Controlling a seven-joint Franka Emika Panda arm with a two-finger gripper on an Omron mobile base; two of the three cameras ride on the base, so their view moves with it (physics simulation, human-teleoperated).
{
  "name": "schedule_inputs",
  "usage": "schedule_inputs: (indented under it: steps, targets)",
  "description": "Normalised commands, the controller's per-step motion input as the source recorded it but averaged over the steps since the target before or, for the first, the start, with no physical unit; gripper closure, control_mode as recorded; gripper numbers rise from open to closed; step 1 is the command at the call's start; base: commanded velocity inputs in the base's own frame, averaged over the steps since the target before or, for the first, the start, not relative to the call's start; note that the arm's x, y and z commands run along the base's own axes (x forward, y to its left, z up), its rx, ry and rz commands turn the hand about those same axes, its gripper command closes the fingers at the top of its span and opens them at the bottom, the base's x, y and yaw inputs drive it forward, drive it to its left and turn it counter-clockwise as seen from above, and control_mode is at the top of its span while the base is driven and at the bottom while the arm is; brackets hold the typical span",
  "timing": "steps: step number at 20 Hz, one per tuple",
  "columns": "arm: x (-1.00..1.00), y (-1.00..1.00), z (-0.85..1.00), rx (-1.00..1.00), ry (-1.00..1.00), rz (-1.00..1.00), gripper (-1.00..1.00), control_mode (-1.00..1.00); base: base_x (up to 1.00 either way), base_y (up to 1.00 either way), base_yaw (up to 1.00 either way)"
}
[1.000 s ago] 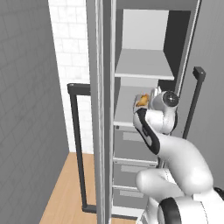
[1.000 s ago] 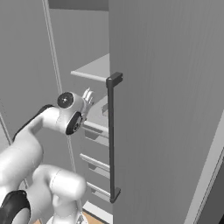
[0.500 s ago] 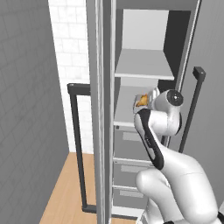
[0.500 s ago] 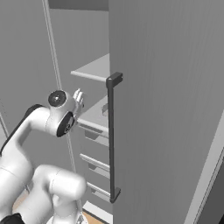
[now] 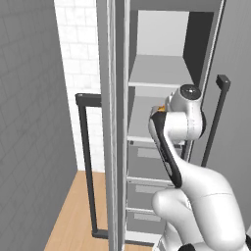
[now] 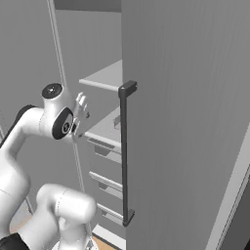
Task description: Take the meat container that has the chicken drumstick and place it on the second highest rack of the freezer. Then take the vegetable container that has the corn and lime and place it on the highest rack of the freezer.
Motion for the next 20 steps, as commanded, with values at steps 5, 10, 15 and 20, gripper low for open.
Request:
schedule_inputs:
  steps: [5, 10, 15, 20]
  targets:
    - [-0.48, 0.01, 0.0, 0.0, 0.07, 0.0, -1.0, -1.0, 0.0, 0.0, 0.0]
    - [-0.53, 0.01, 0.0, 0.0, 0.0, 0.0, -1.0, -1.0, 0.0, 0.0, 0.0]
    - [-0.54, 0.1, 0.0, -0.03, 0.07, 0.0, -1.0, -1.0, 0.0, 0.0, 0.0]
    - [-0.55, 0.0, -0.04, -0.01, 0.01, 0.0, -1.0, -1.0, 0.0, 0.0, 0.0]
